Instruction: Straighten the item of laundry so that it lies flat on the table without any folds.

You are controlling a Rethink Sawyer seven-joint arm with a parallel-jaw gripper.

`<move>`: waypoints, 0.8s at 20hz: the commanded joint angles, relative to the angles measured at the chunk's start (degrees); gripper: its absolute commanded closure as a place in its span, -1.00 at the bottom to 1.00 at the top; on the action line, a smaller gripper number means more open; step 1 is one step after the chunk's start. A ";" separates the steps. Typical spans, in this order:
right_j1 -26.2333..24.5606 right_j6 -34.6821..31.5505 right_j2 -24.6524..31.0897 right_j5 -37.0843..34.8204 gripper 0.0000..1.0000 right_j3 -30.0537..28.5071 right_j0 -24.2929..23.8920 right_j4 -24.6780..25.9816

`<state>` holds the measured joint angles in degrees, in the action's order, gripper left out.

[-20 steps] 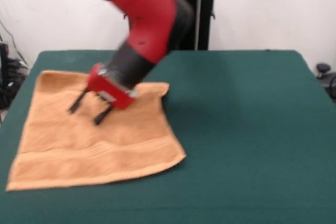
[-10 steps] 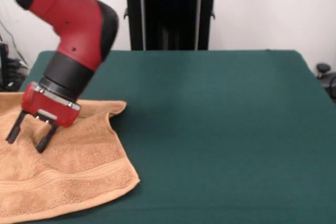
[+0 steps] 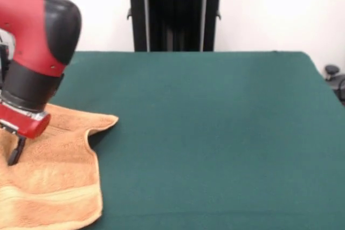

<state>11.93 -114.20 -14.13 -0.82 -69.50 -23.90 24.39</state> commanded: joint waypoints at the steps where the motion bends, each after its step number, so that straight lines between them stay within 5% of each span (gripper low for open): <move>1: -15.75 14.72 19.98 -32.11 -1.00 -4.67 -5.49 -0.65; 16: -16.14 16.66 24.36 -37.70 -1.00 -5.20 -9.70 -0.91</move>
<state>14.82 -114.18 -1.09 -24.68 -64.65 -32.04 21.43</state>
